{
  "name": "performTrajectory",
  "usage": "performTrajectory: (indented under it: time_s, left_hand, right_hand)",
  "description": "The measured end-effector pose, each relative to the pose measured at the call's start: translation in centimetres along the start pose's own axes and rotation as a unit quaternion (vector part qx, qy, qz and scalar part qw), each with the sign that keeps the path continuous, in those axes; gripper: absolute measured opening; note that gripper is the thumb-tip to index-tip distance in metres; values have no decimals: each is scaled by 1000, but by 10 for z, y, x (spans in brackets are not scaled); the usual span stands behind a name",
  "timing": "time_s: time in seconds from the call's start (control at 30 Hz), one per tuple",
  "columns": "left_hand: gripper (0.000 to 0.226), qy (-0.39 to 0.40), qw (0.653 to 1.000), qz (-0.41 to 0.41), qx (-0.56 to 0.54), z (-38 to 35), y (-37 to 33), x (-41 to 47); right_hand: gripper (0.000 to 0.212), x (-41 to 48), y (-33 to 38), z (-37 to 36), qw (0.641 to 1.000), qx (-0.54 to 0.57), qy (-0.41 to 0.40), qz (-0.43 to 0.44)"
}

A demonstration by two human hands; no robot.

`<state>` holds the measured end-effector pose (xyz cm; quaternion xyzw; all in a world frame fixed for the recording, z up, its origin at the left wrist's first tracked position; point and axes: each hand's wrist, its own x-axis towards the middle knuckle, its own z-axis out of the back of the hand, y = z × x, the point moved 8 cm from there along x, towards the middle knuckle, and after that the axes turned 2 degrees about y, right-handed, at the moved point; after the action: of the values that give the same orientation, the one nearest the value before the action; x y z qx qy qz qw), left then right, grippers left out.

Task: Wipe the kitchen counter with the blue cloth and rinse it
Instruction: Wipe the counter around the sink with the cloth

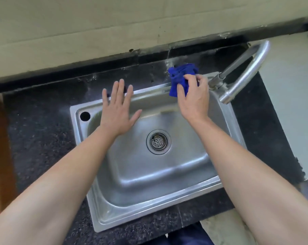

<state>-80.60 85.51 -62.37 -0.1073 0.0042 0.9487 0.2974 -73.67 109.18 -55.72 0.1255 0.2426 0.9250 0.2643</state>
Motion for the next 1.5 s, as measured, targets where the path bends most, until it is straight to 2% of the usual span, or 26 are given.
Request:
performTrajectory:
  time_s: [0.2, 0.37, 0.5, 0.7, 0.97, 1.17, 1.5]
  left_hand:
    - [109, 9, 1000, 23, -12, -21, -6, 17]
    - [113, 9, 1000, 28, -2, -21, -6, 17]
    - [114, 13, 1000, 26, -3, -20, -8, 17]
    - [115, 7, 1000, 15, -17, -20, -8, 17]
    - [114, -11, 1000, 7, -20, -19, -9, 16]
    - [117, -12, 1000, 1, -24, -19, -8, 16]
    - [118, -5, 1000, -16, -21, -20, -9, 16]
  right_hand:
    - [37, 51, -13, -6, 996, -84, -42, -14]
    - [57, 83, -39, -53, 981, -150, 114, -39]
    - [59, 76, -35, -65, 977, -155, 125, -76]
    - [71, 77, -40, -62, 967, -183, 172, -52]
    - [84, 108, -49, -58, 965, -180, 134, -134]
    - [71, 97, -50, -50, 964, -204, 68, -156]
    - [67, 124, -71, -42, 957, -182, 82, -209]
